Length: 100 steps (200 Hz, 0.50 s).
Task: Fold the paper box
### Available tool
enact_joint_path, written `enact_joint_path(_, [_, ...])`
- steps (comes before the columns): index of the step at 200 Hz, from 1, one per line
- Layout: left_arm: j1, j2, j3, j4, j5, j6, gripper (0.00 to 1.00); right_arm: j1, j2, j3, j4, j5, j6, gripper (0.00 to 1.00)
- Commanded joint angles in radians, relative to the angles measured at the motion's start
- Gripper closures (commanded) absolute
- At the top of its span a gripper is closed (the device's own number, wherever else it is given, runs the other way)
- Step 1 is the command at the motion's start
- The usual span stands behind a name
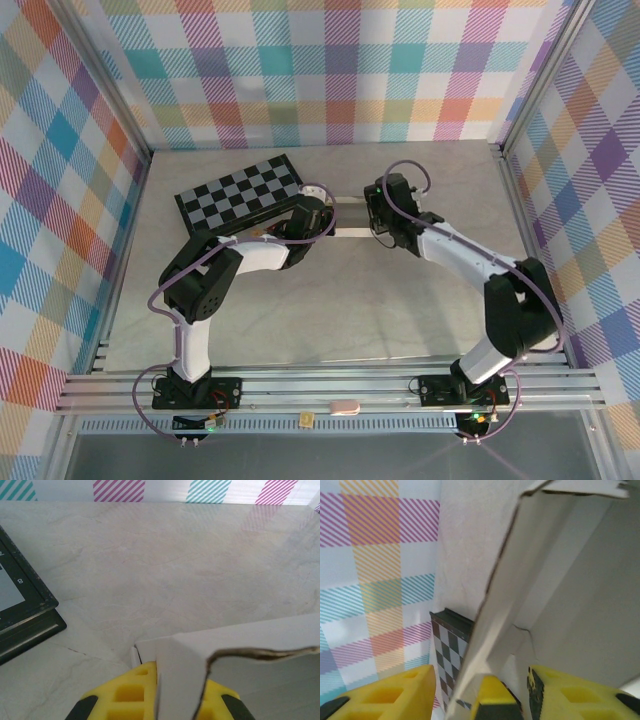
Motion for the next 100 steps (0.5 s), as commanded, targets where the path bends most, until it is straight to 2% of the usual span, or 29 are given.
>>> enact_joint_path(1, [-0.018,0.04,-0.012,-0.129,0.011,0.001,1.0,0.001,0.046,0.055,0.038,0.031,0.084,0.51])
enact_joint_path(38, [-0.019,0.037,-0.006,-0.134,0.012,0.006,1.0,-0.001,0.097,0.078,0.033,0.04,0.1,0.53])
enact_joint_path(56, [-0.019,0.039,-0.003,-0.136,0.014,0.005,1.0,-0.011,0.123,0.083,0.035,0.019,0.119,0.57])
enact_joint_path(100, [-0.022,0.035,-0.003,-0.141,0.01,0.0,1.0,-0.034,0.144,0.074,0.036,-0.028,0.121,0.76])
